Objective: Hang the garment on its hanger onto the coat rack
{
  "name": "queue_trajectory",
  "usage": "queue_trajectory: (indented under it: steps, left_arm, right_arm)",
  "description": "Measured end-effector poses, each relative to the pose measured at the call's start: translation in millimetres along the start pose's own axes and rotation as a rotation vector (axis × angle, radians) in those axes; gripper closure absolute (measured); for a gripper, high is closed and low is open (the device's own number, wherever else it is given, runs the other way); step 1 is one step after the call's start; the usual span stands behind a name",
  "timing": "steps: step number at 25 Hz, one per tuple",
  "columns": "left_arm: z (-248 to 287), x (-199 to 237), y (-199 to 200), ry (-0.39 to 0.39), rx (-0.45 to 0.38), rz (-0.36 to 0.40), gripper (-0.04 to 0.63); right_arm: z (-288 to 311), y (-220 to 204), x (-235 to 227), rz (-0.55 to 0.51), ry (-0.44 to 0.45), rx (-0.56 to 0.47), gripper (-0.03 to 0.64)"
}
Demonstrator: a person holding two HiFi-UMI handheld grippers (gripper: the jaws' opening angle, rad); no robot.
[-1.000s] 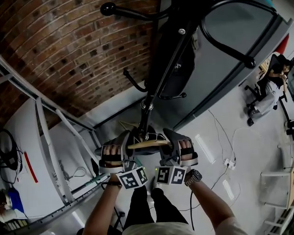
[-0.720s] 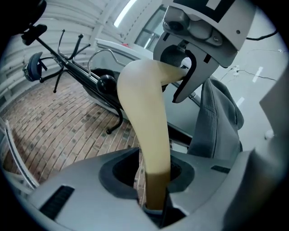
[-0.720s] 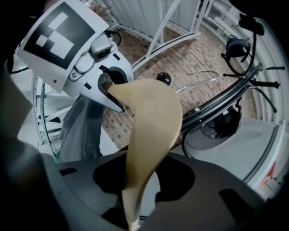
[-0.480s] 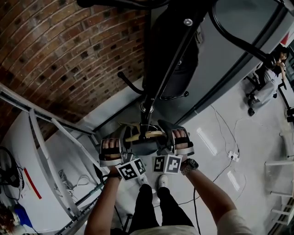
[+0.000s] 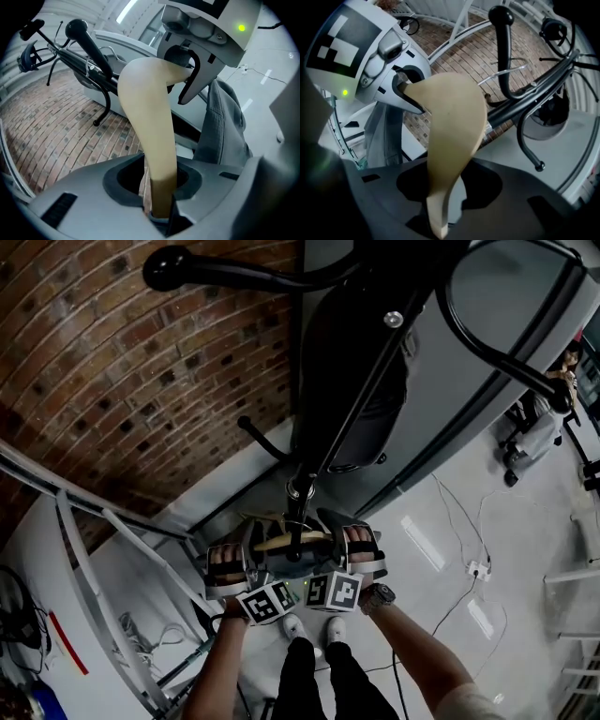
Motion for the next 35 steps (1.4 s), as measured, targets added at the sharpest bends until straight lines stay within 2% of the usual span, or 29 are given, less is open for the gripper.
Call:
queue_trajectory:
  steps: [5,12,19,20,22,25,29,35]
  left_arm:
    - [12,-8,-3,-0.029,-0.004,0.038,0.505]
    - [27,-14,-3,-0.075,0.026,0.034,0.505]
    - [39,-16,0,-0.091,0.014,0.058,0.505]
    - [39,-16,-1,-0.095,0.008,0.062,0.496]
    - [37,-17,-4,-0.104,0.0,0.05,0.454]
    - [31,-15,-9,-0.091,0.007,0.033,0.413]
    - [16,-11,-10,-0.05,0.0,0.035,0.407]
    - [-7,-16,-11,-0.05,0.029,0.076,0.4]
  right_arm:
    - [12,-2,9,-0.021,0.015,0.025,0.472]
    - [23,-7,11,-0.031,0.043,0.064,0.472]
    - [34,-12,3,0.021,0.043,0.089,0.472]
    - [34,-13,0,0.03,0.039,0.089,0.471]
    - [30,-13,-4,0.039,0.034,0.078,0.425]
    - [25,-13,-4,0.035,0.051,0.062,0.371]
    - [10,-15,-9,0.048,0.033,0.038,0.368]
    - [-15,-23,-7,0.008,0.043,-0.007,0.37]
Point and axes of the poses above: the fingertips, and each gripper's own axes: z forward along the fingers, x to its left, y out of its top, the point moved 7 cm from there along -z, backward along the fingers, and after that the axes turned 7 degrees about x, right-handed, at the moved point
